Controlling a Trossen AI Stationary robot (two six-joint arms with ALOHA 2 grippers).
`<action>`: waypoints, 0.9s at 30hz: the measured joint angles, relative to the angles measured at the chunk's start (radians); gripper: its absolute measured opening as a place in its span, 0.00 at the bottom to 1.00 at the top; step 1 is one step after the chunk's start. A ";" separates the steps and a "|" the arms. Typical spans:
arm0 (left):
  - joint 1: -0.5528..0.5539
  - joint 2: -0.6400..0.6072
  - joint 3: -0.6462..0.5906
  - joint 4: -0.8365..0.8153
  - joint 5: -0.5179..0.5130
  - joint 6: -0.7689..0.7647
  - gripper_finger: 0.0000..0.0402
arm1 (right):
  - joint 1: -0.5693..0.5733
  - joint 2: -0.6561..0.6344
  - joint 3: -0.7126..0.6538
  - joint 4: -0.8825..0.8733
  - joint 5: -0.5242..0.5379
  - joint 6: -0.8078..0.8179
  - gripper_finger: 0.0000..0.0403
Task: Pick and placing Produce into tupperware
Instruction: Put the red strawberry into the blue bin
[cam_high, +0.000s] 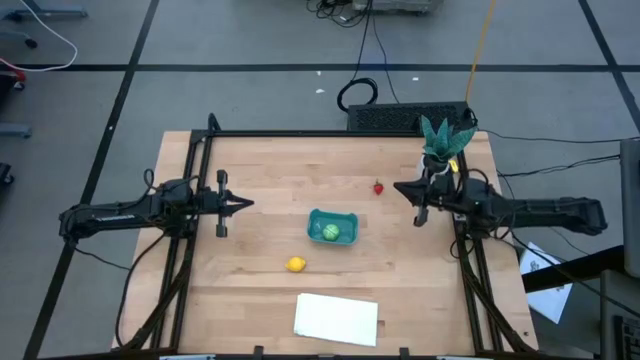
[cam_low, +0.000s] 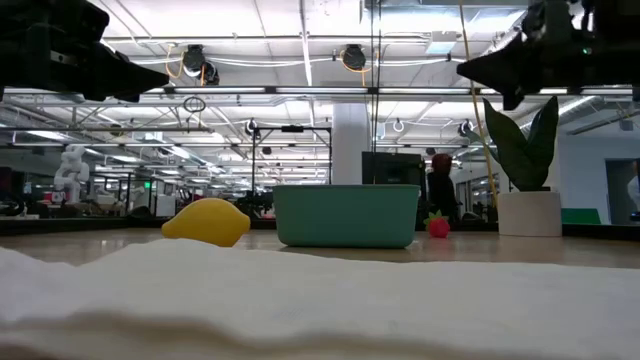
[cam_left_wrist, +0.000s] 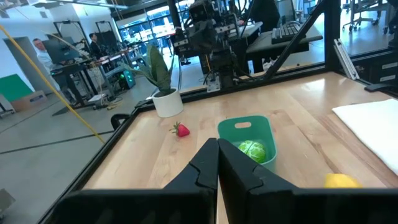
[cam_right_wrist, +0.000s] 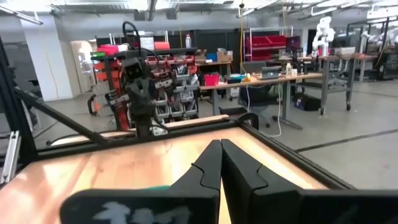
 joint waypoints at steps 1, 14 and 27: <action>0.000 0.000 0.000 0.000 0.000 0.000 0.02 | -0.002 0.017 0.015 -0.001 0.000 0.007 0.00; 0.000 0.000 0.000 -0.002 0.000 -0.013 0.02 | -0.006 0.222 0.157 -0.010 -0.002 0.036 0.00; 0.000 0.000 0.000 0.001 0.000 -0.016 0.02 | -0.088 0.337 0.299 -0.077 -0.002 0.053 0.00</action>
